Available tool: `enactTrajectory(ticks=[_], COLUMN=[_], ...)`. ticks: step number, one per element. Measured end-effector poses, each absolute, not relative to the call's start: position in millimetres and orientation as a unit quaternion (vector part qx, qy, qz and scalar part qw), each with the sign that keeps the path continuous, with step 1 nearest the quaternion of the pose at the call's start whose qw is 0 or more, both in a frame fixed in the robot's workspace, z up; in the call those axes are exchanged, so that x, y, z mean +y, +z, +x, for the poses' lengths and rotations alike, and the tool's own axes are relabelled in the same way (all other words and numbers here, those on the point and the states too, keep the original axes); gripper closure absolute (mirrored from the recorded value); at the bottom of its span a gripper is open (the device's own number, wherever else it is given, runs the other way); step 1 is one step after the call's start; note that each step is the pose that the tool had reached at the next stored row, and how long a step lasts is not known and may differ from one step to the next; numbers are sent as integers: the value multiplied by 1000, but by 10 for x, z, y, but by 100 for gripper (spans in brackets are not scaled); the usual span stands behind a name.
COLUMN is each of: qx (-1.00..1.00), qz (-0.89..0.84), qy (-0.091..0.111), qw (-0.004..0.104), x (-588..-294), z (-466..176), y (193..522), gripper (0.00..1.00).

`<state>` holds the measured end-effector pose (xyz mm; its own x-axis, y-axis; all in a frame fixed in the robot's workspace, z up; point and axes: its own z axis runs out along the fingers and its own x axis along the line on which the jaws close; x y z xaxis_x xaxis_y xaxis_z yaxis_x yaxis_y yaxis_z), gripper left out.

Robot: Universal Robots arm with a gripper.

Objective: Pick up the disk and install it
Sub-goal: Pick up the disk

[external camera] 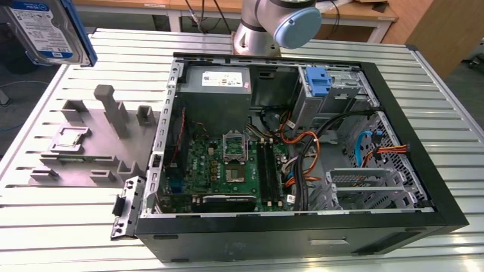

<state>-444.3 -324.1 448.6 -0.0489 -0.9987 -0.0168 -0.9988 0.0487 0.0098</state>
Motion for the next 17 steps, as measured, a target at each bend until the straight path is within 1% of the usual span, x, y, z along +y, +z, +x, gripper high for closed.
enactTrajectory(ticks=[17], qx=[724], qz=[-690], qy=[9], qw=[2], x=[-3241], z=[-4443], y=[4576], gripper=[64])
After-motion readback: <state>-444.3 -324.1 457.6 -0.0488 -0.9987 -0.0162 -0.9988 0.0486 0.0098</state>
